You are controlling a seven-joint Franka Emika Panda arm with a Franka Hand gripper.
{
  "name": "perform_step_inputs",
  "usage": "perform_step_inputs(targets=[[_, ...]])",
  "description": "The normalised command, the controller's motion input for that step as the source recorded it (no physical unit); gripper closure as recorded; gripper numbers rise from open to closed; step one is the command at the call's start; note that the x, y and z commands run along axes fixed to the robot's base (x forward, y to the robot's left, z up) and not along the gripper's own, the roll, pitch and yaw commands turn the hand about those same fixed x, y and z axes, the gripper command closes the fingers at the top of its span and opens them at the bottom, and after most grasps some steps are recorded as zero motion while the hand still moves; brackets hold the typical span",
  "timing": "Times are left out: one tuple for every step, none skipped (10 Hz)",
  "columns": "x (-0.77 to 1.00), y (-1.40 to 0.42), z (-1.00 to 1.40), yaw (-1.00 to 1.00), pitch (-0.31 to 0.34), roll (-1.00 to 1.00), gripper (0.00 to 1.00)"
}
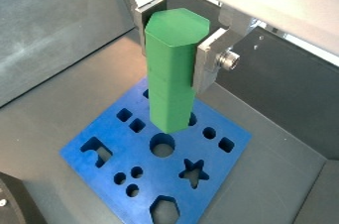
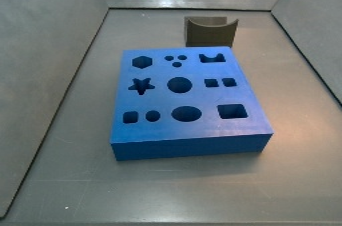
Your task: Insert the hexagon object.
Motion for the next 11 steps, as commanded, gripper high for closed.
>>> perform_step_inputs(targets=[[0.00, 0.09, -0.05, -0.68, -0.007, 0.00, 1.00], [-0.05, 0.00, -0.37, -1.00, 0.009, 0.00, 1.00], [-0.11, 0.00, -0.50, -0.97, 0.044, -0.01, 1.00], [-0.17, 0.00, -0.60, -0.96, 0.009, 0.00, 1.00], [-0.20, 0.01, -0.68, -0.93, 0.000, -0.03, 1.00], [-0.24, 0.02, -0.77, -0.92, 0.000, -0.03, 1.00], [-0.33, 0.24, -0.82, -0.79, 0.010, -0.06, 1.00], [-0.39, 0.33, -0.89, -0.68, 0.020, -0.04, 1.00], [-0.54, 0.61, -0.94, -0.29, -0.004, -0.10, 1.00], [-0.40, 0.55, -0.76, -0.24, -0.117, -0.16, 1.00], [-0.40, 0.59, -0.72, -0.20, -0.140, -0.17, 1.00]])
